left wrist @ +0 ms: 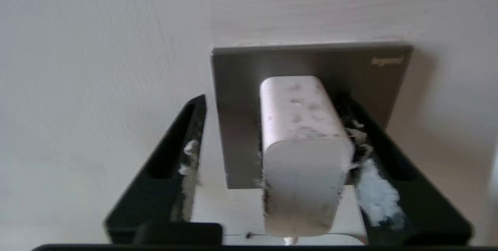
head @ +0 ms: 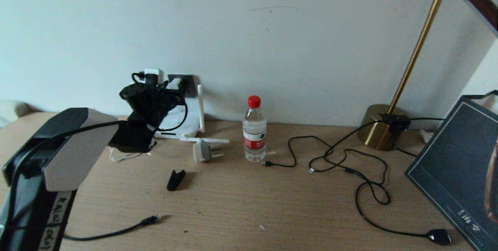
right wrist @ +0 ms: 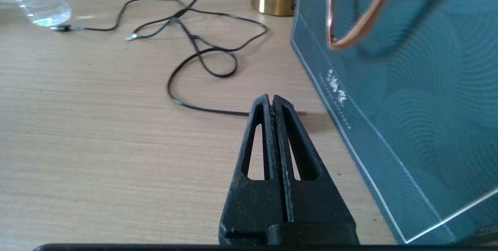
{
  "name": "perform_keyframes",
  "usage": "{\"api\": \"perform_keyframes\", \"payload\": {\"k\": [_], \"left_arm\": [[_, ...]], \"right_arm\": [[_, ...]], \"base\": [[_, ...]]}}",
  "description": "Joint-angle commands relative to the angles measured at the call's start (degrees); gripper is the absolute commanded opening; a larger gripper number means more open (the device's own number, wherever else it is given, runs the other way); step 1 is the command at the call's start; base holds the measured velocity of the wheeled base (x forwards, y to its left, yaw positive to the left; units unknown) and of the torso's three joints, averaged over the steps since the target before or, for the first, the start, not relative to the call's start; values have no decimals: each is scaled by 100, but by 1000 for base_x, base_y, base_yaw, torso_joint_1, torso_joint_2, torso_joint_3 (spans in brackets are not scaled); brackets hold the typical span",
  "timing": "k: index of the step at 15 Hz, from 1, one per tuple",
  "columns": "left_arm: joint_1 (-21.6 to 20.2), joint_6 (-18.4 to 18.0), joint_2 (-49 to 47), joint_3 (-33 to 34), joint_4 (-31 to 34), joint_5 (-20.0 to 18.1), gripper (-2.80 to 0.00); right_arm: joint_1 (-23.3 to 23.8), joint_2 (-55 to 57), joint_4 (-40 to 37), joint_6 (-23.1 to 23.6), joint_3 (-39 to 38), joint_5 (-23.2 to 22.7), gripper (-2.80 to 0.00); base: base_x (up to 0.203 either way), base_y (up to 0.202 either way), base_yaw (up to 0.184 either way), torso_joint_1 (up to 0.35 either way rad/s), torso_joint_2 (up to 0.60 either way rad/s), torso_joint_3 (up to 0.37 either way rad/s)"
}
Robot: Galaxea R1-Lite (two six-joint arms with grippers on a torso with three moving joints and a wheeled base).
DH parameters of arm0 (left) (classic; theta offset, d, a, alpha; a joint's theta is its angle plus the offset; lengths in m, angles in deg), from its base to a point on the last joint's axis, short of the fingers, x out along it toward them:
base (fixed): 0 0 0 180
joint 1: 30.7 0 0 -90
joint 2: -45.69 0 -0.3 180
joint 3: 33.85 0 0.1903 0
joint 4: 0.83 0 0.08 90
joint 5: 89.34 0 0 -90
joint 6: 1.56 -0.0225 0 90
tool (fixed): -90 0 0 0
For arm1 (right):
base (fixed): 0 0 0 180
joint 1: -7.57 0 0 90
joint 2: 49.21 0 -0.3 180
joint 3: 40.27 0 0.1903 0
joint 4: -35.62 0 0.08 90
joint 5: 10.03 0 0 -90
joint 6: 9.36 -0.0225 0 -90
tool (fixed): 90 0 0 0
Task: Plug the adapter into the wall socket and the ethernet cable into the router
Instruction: Plug plug into socket, then pick up cable
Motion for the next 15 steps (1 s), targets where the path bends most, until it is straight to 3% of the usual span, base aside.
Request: {"api": "perform_keyframes", "payload": {"k": [1, 9, 15], "left_arm": [[5, -1, 106, 158, -92, 8, 0], [63, -4, 1210, 2482, -1150, -26, 0], [55, -33, 2131, 3443, -1352, -34, 0]], "right_arm": [[-5, 5, -1, 1, 0, 2, -280], [-5, 5, -1, 1, 0, 2, -280], [-5, 5, -1, 1, 0, 2, -280]], "base": [[0, 0, 0, 0, 0, 0], [0, 0, 0, 0, 0, 0], [0, 0, 0, 0, 0, 0]]}}
